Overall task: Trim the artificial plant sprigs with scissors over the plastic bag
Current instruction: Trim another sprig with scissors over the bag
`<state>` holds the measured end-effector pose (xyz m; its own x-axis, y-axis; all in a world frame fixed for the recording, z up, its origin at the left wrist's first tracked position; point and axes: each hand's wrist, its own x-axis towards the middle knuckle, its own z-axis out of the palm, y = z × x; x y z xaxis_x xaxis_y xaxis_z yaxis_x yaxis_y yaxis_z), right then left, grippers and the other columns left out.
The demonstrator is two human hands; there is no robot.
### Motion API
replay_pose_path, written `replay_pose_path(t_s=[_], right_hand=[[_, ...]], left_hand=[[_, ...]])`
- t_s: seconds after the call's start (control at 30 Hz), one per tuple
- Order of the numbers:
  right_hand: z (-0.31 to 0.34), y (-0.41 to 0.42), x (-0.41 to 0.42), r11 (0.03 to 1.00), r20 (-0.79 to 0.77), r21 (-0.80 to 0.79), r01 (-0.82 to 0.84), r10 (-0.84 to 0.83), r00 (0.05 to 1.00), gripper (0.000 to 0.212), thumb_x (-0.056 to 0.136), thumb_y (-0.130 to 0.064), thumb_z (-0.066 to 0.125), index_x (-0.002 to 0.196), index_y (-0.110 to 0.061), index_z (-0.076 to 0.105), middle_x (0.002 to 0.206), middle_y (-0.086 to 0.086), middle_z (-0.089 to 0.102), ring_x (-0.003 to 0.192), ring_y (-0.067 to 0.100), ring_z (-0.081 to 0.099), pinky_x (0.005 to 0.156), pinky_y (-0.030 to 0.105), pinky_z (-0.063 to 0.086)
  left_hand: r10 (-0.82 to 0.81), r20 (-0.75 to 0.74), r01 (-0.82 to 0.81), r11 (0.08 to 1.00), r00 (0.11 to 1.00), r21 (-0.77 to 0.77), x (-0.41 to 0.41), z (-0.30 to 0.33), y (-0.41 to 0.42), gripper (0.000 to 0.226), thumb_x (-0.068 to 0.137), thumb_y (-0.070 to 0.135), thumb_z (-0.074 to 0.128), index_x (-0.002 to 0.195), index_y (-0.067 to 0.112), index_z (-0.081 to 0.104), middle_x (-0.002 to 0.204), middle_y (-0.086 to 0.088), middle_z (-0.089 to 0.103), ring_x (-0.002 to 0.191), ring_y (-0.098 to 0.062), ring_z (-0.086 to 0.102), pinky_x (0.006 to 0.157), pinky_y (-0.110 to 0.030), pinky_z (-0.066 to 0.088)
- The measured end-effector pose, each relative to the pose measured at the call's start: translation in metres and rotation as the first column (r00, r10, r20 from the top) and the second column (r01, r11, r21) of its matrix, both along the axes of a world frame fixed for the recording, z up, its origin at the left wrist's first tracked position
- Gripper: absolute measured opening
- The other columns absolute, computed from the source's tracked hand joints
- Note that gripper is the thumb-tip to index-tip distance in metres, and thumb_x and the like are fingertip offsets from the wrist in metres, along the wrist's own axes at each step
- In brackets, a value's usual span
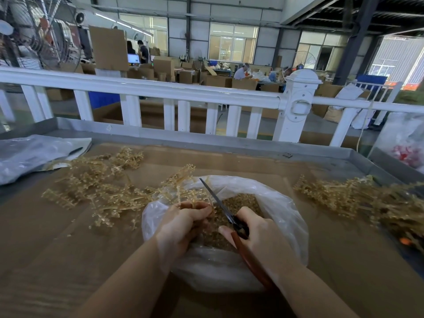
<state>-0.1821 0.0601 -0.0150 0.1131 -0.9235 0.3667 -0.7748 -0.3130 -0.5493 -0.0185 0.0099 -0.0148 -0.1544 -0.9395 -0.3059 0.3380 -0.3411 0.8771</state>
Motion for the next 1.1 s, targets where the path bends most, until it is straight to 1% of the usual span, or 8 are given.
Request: replay_pose_path(t_s=[0.13,0.27,0.37,0.43,0.63,0.8,0.97,1.1], right_hand=[[-0.001,-0.001,-0.001,0.999,0.003,0.005,0.047,-0.047,0.999,0.031,0.083,-0.057,0.059,0.073,-0.034,0.042,0.057,-0.013,0.051,0.065,-0.011,0.054,0.057,0.008,0.039],[-0.001,-0.003,-0.002,0.996,0.044,-0.008,0.087,-0.086,0.995,0.032,0.082,-0.059,0.059,0.072,-0.034,0.041,0.058,-0.013,0.052,0.067,-0.011,0.054,0.060,0.009,0.041],[-0.002,-0.002,-0.002,0.995,0.047,-0.024,0.093,-0.092,0.995,0.032,0.082,-0.060,0.058,0.072,-0.034,0.041,0.057,-0.013,0.052,0.067,-0.008,0.054,0.057,0.009,0.041],[-0.002,-0.002,-0.001,0.995,0.057,-0.035,0.093,-0.091,0.994,0.032,0.082,-0.059,0.059,0.071,-0.034,0.041,0.057,-0.015,0.053,0.065,-0.008,0.055,0.056,0.009,0.040],[-0.004,0.002,0.001,0.994,0.022,-0.030,0.103,-0.102,0.995,0.032,0.081,-0.061,0.059,0.077,-0.032,0.046,0.059,-0.013,0.054,0.068,-0.006,0.056,0.056,0.012,0.041],[-0.003,0.005,0.004,0.995,0.027,-0.023,0.101,-0.100,0.995,0.028,0.080,-0.057,0.064,0.079,-0.034,0.047,0.062,-0.016,0.054,0.070,-0.011,0.055,0.061,0.006,0.040],[-0.003,0.006,0.005,0.993,-0.003,-0.038,0.113,-0.114,0.994,0.029,0.080,-0.055,0.064,0.083,-0.030,0.051,0.064,-0.013,0.056,0.066,-0.007,0.055,0.061,0.007,0.040],[-0.003,0.007,0.006,0.993,-0.018,-0.046,0.113,-0.114,0.993,0.020,0.085,-0.046,0.065,0.090,-0.030,0.054,0.073,-0.012,0.063,0.070,0.001,0.059,0.064,0.008,0.043]], left_hand=[[0.008,-0.021,-0.008,1.000,1.000,-0.011,-0.001,-0.002,0.000,0.013,0.078,0.000,0.069,0.090,0.002,0.067,0.059,-0.005,0.067,0.055,-0.015,0.066,0.048,-0.021,0.052],[-0.051,-0.158,0.046,0.998,0.986,-0.033,0.002,-0.002,0.000,0.032,0.070,0.006,0.070,0.102,0.001,0.065,0.081,-0.011,0.070,0.075,-0.022,0.068,0.065,-0.028,0.056],[-0.112,-0.241,0.100,0.993,0.964,-0.065,0.002,0.000,-0.001,0.020,0.075,-0.005,0.057,0.094,-0.004,0.064,0.087,-0.016,0.068,0.078,-0.023,0.068,0.072,-0.031,0.058],[-0.060,-0.260,0.051,0.998,0.964,-0.043,0.000,0.000,-0.002,0.020,0.085,-0.012,0.049,0.102,-0.008,0.059,0.093,-0.022,0.068,0.083,-0.026,0.069,0.072,-0.031,0.060],[0.018,-0.270,-0.014,1.000,0.963,0.018,-0.001,-0.005,-0.001,0.017,0.091,-0.011,0.045,0.102,-0.003,0.055,0.071,-0.016,0.070,0.065,-0.024,0.071,0.054,-0.031,0.058],[-0.063,-0.208,0.065,0.998,0.976,-0.001,-0.001,-0.008,0.002,0.036,0.067,-0.011,0.065,0.101,-0.003,0.053,0.074,-0.014,0.072,0.071,-0.025,0.072,0.056,-0.027,0.057],[-0.021,-0.119,0.020,1.000,0.993,-0.011,-0.007,-0.015,-0.001,0.018,0.084,0.000,0.064,0.099,-0.001,0.054,0.075,-0.014,0.071,0.071,-0.023,0.071,0.057,-0.027,0.057],[-0.013,-0.169,0.008,1.000,0.986,-0.029,-0.008,-0.015,0.000,0.021,0.082,0.005,0.065,0.099,-0.002,0.056,0.072,-0.011,0.070,0.066,-0.018,0.069,0.056,-0.024,0.056]])
